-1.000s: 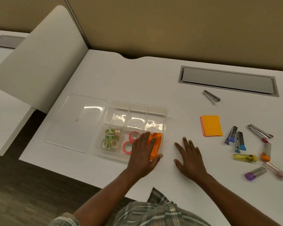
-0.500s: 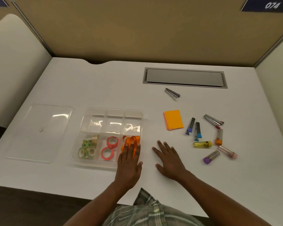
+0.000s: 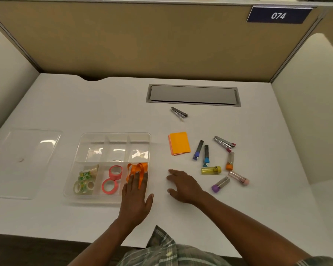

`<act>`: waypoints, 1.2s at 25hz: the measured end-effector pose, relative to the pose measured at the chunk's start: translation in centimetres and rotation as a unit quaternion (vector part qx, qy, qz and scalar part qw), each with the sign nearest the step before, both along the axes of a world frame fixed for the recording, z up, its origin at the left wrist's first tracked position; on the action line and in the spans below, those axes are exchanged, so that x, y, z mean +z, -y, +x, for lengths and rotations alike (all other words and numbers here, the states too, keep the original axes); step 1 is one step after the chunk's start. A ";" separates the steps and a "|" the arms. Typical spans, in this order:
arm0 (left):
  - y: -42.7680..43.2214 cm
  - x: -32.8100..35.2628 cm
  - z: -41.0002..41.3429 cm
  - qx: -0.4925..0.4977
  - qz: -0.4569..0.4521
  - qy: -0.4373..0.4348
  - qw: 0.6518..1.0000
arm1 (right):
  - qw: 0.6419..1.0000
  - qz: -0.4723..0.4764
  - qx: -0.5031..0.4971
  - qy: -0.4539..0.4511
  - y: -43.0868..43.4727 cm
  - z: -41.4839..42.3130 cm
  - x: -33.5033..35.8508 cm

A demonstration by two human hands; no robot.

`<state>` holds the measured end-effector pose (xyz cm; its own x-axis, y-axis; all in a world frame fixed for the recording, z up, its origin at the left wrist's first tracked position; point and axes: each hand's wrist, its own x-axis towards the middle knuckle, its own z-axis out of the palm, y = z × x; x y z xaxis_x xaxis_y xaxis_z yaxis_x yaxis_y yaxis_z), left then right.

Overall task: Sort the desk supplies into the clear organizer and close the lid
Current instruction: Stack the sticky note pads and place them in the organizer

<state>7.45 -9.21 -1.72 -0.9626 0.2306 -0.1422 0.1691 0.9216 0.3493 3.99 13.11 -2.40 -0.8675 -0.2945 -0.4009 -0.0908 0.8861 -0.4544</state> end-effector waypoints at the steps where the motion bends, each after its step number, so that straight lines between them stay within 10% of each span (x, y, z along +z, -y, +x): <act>1: -0.4 0.3 0.1 0.008 -0.004 -0.008 1.000 | 0.999 -0.021 -0.032 -0.011 -0.3 -1.2 0.6; 14: -1.4 4.9 3.1 0.035 0.031 -0.052 0.998 | 0.952 0.144 -0.271 -0.019 -0.5 -13.9 2.2; 24: -3.4 7.6 -0.8 0.039 0.190 0.023 0.981 | 0.888 -0.268 -0.373 -0.010 -1.2 -9.1 4.7; 30: -5.7 9.2 -6.7 0.252 0.425 0.200 0.846 | 0.845 -0.439 -0.253 0.174 -1.3 -4.2 8.0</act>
<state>0.76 -3.46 7.45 -0.8833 -0.0128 -0.4687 -0.4589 0.2293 0.8584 -0.19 14.38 5.62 -0.8462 -0.2375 -0.4770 0.4723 0.0799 -0.8778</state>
